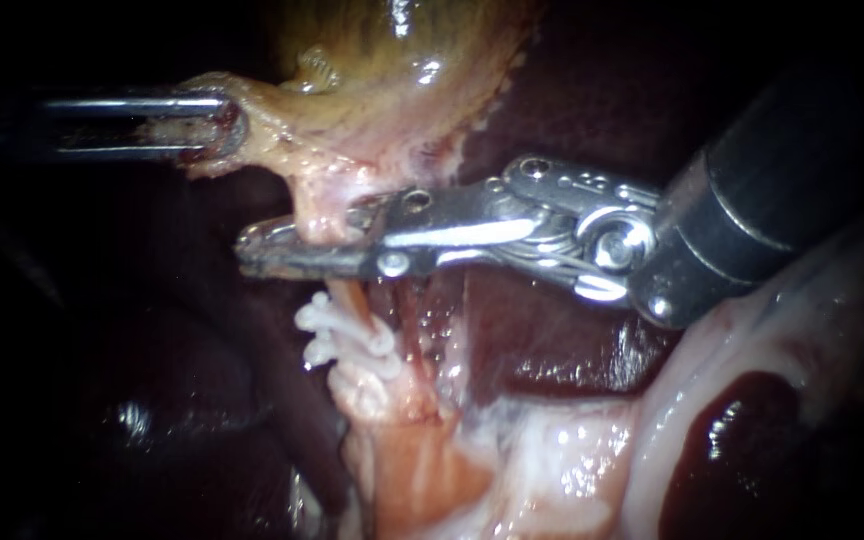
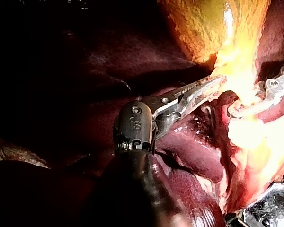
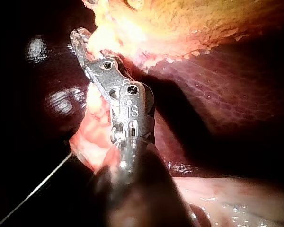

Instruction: Clipping third clip left tube

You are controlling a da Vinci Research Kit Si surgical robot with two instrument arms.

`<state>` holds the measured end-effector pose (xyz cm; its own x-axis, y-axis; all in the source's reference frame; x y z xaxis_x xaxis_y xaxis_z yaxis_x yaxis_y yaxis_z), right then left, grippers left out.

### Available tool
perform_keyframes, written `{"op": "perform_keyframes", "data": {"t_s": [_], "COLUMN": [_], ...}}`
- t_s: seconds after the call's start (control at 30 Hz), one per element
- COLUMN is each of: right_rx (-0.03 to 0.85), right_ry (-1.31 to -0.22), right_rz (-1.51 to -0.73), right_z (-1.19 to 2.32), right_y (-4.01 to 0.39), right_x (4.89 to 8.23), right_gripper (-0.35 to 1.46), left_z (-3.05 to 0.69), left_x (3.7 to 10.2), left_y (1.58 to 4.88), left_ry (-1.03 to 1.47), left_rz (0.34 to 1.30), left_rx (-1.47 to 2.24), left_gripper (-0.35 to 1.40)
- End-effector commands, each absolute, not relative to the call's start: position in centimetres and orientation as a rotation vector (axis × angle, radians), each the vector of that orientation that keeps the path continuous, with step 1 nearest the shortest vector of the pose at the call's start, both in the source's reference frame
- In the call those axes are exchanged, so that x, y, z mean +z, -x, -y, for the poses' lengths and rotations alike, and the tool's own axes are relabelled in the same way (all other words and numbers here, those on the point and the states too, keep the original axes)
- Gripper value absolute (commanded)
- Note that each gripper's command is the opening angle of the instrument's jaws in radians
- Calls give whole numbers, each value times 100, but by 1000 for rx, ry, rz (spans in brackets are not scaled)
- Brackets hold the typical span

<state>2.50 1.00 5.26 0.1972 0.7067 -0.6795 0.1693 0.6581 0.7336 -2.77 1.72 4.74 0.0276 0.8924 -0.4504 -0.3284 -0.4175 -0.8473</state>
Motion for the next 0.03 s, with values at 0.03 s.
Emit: {"op": "perform_keyframes", "data": {"t_s": [0.03], "right_rx": [443], "right_ry": [-813], "right_rz": [-1350], "right_z": [-99], "right_y": [-249], "right_x": [528], "right_gripper": [-35], "left_z": [-172], "left_x": [474], "left_y": [277], "left_ry": [1320], "left_rz": [639], "left_rx": [1582], "left_gripper": [-35]}}
